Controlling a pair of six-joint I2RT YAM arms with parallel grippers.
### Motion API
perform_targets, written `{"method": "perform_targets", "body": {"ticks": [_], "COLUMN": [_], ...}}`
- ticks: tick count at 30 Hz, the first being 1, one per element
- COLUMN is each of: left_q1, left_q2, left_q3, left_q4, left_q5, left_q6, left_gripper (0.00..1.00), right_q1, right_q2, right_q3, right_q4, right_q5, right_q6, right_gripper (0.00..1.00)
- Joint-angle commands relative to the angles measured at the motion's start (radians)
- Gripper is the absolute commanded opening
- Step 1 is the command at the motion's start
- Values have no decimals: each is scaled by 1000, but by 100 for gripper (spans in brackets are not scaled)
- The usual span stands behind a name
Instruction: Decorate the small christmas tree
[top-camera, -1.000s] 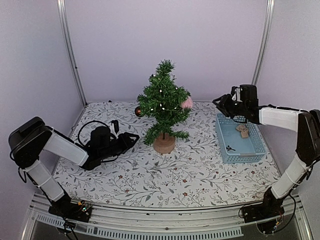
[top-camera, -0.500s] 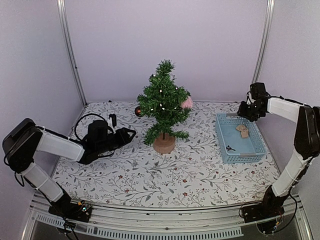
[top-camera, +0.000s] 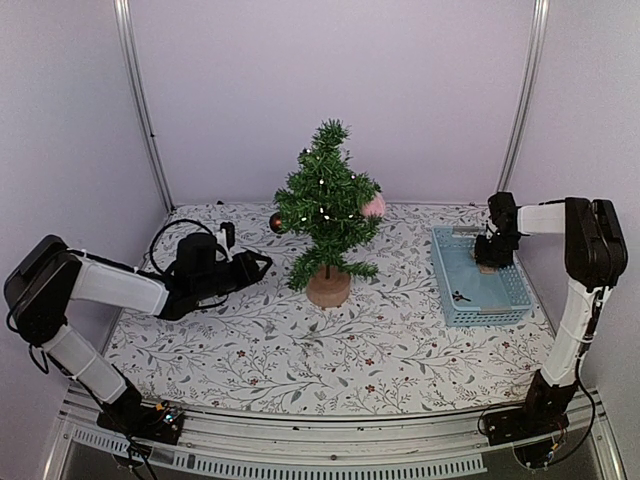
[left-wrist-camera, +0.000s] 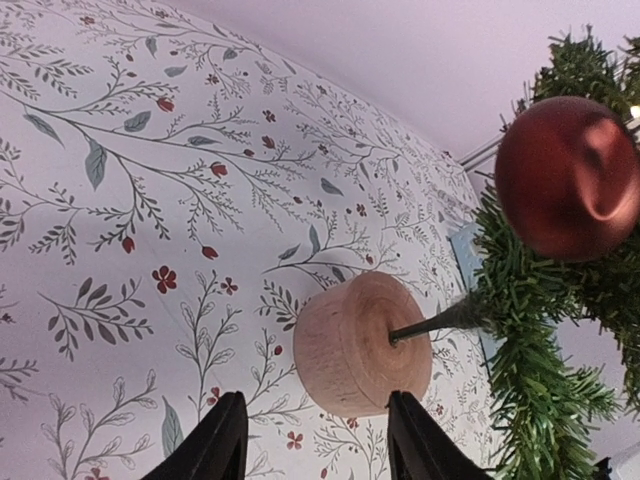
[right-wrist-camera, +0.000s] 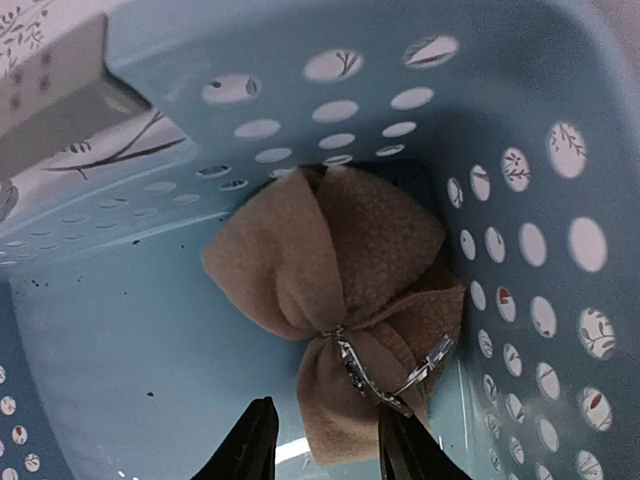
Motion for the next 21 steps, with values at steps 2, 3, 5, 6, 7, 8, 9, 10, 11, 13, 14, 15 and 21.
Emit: {"method": "perform_targets", "body": {"ticks": [2,3,5,6,7,8,9,10,11,13,14,15,21], "left_q1": [12,12,12,13,13,14,15,16,18,24,33,41,77], "left_q2": [-51,-57,-71,-80,-88,-98,-107,-120,-135,-169,-187,-205,-336], "left_q3": [25,26,26,25,24,24,25,24,22,17,15,16,31], "left_q4": [-42,-49,-60,-65,-70,-80,-87,-96,-106,-126,-138,-153,-276], "left_q5": [11,9,5,5,3,0,-5,-8,-13,-20,-20,-16,26], "left_q6": [45,51,58,64,68,74,79,85,91,107,117,134,287], "left_gripper": [50,50,50,50,50,50,50,50,50,52,53,56,68], "right_q1": [0,0,0,0,-1,0,0,0,-1,-1,0,0,0], "right_q2": [71,80,96,99,97,93,83,72,46,-3,-46,-73,-266], "right_q3": [52,59,65,64,63,63,62,61,59,53,49,46,11], "right_q4": [4,2,-2,-4,-8,-14,-21,-29,-37,-51,-55,-64,-128], "right_q5": [19,18,9,1,-7,-17,-28,-40,-51,-81,-106,-147,-479], "right_q6": [-30,-31,-34,-34,-34,-32,-30,-30,-27,-28,-28,-30,6], "right_gripper": [37,37,34,31,26,21,14,9,6,1,0,0,0]}}
